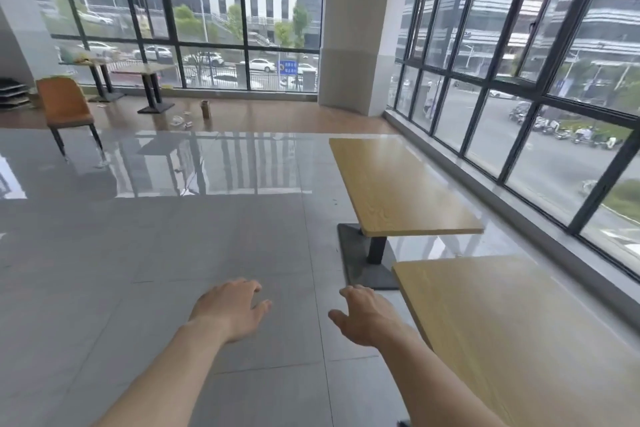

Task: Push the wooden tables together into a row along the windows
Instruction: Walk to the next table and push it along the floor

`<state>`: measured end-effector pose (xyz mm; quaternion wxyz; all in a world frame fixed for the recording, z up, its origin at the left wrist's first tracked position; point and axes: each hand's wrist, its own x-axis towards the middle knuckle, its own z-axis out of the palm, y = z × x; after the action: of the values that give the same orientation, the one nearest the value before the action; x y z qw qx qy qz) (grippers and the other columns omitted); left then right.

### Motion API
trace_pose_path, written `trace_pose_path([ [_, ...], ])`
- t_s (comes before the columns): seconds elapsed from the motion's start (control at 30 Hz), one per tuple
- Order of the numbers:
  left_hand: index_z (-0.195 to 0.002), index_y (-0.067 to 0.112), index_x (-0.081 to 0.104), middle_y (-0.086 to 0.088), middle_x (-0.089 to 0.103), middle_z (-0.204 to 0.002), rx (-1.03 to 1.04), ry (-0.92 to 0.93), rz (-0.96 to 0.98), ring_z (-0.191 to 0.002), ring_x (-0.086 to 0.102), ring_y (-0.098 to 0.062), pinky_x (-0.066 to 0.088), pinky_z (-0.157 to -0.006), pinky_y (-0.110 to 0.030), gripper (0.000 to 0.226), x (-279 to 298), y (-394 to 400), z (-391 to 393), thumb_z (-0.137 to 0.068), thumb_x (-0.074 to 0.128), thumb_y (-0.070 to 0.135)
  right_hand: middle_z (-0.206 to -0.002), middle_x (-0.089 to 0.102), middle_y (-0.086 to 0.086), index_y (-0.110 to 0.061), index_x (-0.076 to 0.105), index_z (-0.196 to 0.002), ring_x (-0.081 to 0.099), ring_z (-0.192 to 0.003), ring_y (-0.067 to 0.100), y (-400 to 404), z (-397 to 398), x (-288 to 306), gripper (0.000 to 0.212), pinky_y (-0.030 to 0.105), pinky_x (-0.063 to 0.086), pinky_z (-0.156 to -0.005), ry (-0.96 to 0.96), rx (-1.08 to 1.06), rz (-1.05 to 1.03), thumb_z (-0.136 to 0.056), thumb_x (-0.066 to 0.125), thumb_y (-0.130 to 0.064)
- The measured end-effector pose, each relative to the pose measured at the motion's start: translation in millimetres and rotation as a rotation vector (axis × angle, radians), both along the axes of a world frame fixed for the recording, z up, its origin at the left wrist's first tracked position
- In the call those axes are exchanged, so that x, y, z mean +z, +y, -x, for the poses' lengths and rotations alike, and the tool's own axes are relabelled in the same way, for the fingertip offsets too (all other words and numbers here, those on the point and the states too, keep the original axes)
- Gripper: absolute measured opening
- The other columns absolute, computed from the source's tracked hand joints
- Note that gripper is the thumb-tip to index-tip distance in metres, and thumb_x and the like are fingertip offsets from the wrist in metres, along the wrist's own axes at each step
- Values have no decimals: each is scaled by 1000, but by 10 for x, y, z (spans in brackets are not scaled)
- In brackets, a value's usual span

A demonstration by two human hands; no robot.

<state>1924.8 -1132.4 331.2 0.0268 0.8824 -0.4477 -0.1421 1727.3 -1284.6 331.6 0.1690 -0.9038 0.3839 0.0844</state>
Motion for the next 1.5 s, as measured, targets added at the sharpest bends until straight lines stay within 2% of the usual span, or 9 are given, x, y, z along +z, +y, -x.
trace_pose_path([
  [0.03, -147, 32, 46, 6, 48, -154, 18, 15, 13, -139, 48, -20, 40, -110, -37, 56, -45, -360, -349, -99, 42, 60, -146, 53, 6, -14, 48, -142, 53, -131, 28, -343, -383, -55, 55, 41, 46, -104, -16, -3, -12, -101, 50, -51],
  [0.1, -147, 32, 46, 7, 49, -152, 78, 41, 66, -138, 49, -20, 40, -109, -36, 57, -278, -1333, -1524, -99, 42, 61, -144, 53, 6, -14, 48, -143, 54, -129, 28, -1358, -1617, -278, 55, 41, 47, -103, -48, -8, 0, -101, 49, -51],
  [0.3, -148, 31, 45, 6, 49, -153, 28, 6, 16, -138, 49, -22, 40, -110, -36, 55, -317, -1648, -1810, -99, 43, 58, -146, 51, 4, -15, 45, -146, 53, -131, 27, -1637, -1859, -270, 57, 42, 47, -105, 66, 18, 24, -101, 49, -50],
  [0.43, -148, 31, 45, 6, 51, -152, 41, 42, 52, -137, 50, -22, 38, -110, -36, 56, -266, -2744, -3207, -99, 44, 58, -149, 50, 3, -17, 43, -149, 52, -133, 25, -2707, -3195, -207, 59, 39, 45, -105, 32, 23, -10, -102, 49, -51],
  [0.53, -147, 31, 46, 5, 51, -152, 35, 24, 33, -138, 48, -22, 38, -111, -37, 55, -184, -3441, -3968, -99, 44, 57, -155, 45, 3, -17, 38, -153, 46, -139, 25, -3406, -3892, -89, 62, 39, 41, -110, 29, 15, -13, -102, 49, -50],
  [0.93, -146, 30, 47, 5, 48, -152, -22, -11, 25, -139, 46, -21, 36, -111, -34, 54, -348, -6509, -6095, -99, 46, 55, -149, 50, 5, -14, 43, -149, 49, -135, 26, -6422, -6126, -368, 59, 39, 42, -109, -14, -23, -10, -102, 49, -50],
  [1.1, -147, 30, 45, 7, 47, -153, -2, -16, 42, -140, 44, -19, 34, -112, -34, 54, -196, -7853, -7009, -100, 43, 56, -147, 51, 7, -14, 46, -145, 50, -133, 27, -7841, -7057, -231, 56, 40, 43, -107, -26, -38, -11, -102, 49, -49],
  [1.23, -147, 29, 45, 5, 46, -154, 1, -4, 38, -141, 43, -20, 33, -114, -35, 55, -190, -8679, -7689, -100, 43, 57, -148, 51, 5, -14, 43, -148, 48, -135, 27, -8671, -7748, -201, 58, 41, 42, -109, -18, -22, -6, -101, 49, -49],
  [1.5, -147, 30, 45, 7, 49, -151, -36, 32, 20, -138, 45, -19, 35, -111, -36, 56, -604, -10463, -9255, -99, 41, 59, -152, 47, 4, -15, 41, -151, 46, -138, 26, -10368, -9269, -573, 60, 39, 41, -110, 19, -45, -11, -102, 48, -49],
])
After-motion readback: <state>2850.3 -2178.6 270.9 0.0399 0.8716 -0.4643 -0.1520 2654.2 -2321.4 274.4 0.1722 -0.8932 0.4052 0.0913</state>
